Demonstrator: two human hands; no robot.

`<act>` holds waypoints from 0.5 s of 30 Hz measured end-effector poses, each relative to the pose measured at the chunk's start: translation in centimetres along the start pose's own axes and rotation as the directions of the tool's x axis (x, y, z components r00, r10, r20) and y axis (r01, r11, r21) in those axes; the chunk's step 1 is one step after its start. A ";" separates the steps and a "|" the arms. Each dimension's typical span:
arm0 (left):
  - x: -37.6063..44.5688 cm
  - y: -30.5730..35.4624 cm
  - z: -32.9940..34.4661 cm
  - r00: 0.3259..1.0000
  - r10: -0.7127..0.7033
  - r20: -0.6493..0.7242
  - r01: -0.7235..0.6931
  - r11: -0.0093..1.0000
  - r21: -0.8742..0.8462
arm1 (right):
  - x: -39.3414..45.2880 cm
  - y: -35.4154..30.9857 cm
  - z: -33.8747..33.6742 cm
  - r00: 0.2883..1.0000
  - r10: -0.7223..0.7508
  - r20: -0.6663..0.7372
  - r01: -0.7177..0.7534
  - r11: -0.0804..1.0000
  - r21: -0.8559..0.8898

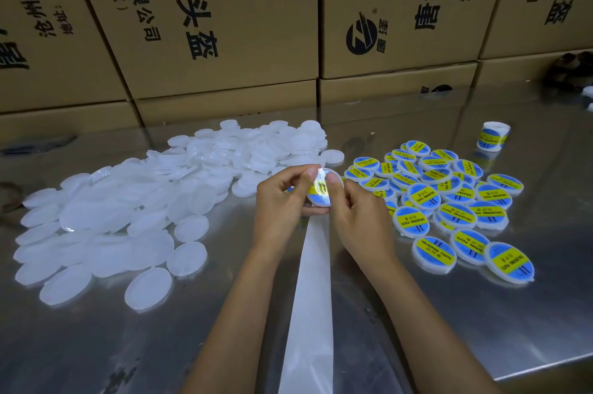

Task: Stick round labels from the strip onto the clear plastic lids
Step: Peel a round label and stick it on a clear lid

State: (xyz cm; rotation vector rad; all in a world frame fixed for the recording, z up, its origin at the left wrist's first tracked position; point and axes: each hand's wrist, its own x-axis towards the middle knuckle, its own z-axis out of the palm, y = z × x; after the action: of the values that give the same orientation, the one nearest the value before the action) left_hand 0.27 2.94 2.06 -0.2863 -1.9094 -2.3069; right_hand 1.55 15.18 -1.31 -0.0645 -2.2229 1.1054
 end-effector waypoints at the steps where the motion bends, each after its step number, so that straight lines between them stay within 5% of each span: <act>1: 0.0 0.0 0.0 1.000 -0.013 0.027 0.013 1.000 0.001 | 0.1 0.1 0.0 1.000 0.011 -0.009 -0.011 1.000 0.001; 6: -0.1 0.0 0.1 0.991 -0.083 0.108 0.082 0.997 0.012 | 0.4 0.5 0.0 0.997 0.040 -0.059 -0.040 0.999 -0.004; 11: 0.1 -0.2 -0.2 1.000 -0.019 -0.013 0.020 0.996 0.082 | 0.1 0.1 -0.2 1.000 0.015 -0.002 -0.015 0.986 0.164; 15: 0.3 -0.5 -0.6 0.993 0.031 -0.113 -0.021 0.996 0.091 | -0.3 -0.5 0.0 0.996 -0.022 0.090 0.014 0.996 0.089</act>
State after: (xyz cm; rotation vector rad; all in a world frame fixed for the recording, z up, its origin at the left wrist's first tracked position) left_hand -0.19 2.41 1.55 -0.1645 -1.9349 -2.1633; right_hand 1.90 14.79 -1.11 0.0443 -2.2468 1.2174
